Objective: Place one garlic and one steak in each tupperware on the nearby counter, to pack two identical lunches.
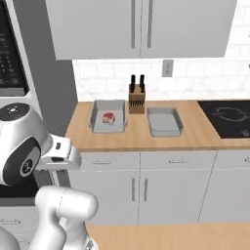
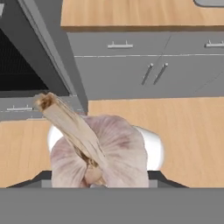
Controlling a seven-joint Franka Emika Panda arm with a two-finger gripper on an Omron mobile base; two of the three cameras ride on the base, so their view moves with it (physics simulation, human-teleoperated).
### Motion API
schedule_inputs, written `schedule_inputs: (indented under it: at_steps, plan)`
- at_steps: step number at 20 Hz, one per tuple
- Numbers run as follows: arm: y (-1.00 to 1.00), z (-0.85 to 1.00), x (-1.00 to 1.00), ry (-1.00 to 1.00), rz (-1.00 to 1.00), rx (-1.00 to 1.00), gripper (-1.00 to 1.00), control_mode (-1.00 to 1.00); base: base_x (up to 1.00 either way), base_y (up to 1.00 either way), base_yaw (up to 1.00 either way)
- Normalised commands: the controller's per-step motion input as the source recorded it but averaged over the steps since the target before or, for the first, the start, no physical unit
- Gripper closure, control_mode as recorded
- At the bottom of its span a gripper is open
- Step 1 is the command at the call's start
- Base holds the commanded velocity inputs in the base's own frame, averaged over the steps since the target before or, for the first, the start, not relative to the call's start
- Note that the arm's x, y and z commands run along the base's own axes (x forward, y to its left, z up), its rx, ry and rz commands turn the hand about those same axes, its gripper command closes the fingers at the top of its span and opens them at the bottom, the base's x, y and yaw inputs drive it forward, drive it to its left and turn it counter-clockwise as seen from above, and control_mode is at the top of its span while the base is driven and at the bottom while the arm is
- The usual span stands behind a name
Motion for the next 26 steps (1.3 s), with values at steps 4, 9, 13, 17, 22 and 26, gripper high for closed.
schedule_inputs:
  at_steps: [4, 9, 13, 17, 22, 26]
  plan:
    - [0.00, 0.00, 0.00, 0.00, 0.00, 0.00, 1.00, 1.00, 0.93, -0.91, 0.44]
    - [0.00, 0.00, 0.00, 0.00, 0.00, 0.00, 1.00, 1.00, 0.90, -0.63, 0.37]
    - [0.00, 0.00, 0.00, 0.00, 0.00, 0.00, 1.00, 1.00, 0.33, 0.00, 0.22]
    - [0.00, 0.00, 0.00, 0.00, 0.00, 0.00, 1.00, 1.00, 0.00, 0.00, 0.04]
    - [0.36, 0.00, 0.59, 0.00, 0.03, 0.00, 1.00, -1.00, 0.08, 0.06, 0.00]
    - [0.62, 0.00, 1.00, 0.09, 0.04, 0.00, 1.00, -1.00, 0.00, 0.00, 0.00]
